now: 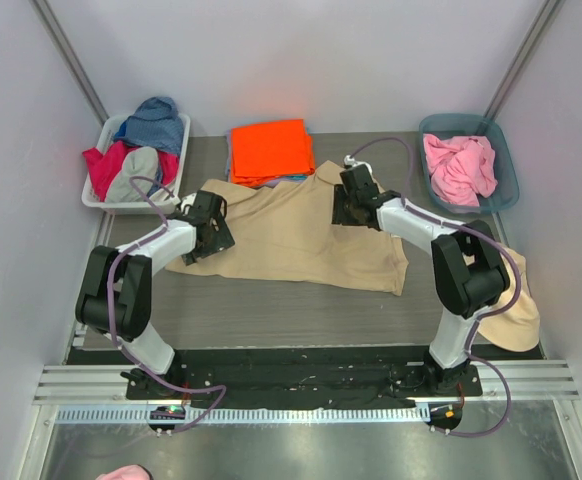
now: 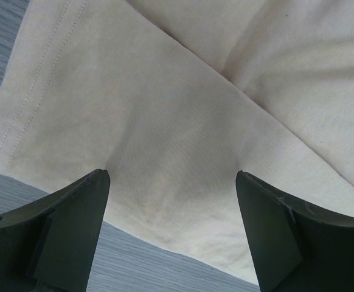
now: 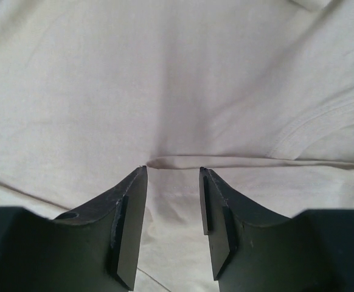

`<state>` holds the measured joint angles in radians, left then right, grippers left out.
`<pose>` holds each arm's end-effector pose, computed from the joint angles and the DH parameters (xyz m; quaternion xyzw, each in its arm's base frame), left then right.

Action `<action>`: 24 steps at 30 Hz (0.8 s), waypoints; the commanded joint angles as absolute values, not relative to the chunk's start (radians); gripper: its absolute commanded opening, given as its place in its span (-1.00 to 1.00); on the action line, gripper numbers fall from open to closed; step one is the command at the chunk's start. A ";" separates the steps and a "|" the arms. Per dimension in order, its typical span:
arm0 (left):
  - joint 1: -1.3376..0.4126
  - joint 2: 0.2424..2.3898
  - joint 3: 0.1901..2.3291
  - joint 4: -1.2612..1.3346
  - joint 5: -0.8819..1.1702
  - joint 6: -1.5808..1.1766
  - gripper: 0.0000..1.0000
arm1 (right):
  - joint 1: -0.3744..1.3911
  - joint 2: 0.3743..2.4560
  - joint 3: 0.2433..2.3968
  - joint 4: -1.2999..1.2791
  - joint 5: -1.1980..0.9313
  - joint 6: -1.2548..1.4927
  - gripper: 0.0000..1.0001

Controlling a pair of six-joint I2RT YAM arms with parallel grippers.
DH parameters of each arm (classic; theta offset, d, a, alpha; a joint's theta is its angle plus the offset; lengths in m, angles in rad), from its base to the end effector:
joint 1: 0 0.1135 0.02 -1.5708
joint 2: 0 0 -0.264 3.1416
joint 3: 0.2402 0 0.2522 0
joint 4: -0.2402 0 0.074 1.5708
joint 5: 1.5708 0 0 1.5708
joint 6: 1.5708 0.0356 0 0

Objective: Fold and stack the t-shirts
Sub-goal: Fold the tshirt

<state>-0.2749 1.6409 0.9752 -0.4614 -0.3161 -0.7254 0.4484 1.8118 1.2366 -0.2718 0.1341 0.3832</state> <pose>0.3057 -0.0747 0.1754 -0.2489 0.9313 0.0305 0.2643 0.3567 0.1663 0.2051 -0.0067 0.9334 0.0854 0.3485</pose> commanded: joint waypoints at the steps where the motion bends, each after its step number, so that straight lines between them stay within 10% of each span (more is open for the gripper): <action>1: -0.278 1.585 0.973 -0.459 -0.357 -0.722 0.79 | 0.448 1.704 1.261 -0.330 0.215 0.342 -0.04; 24: -0.374 1.664 0.885 -0.419 -0.362 -0.775 0.79 | 0.521 1.510 0.741 -0.267 0.121 0.597 0.23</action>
<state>-0.3630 1.6676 0.9443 -0.4377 -0.3576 -0.7444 0.4988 1.5475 0.8070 -0.2947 0.1520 0.5213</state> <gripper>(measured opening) 0.899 0.616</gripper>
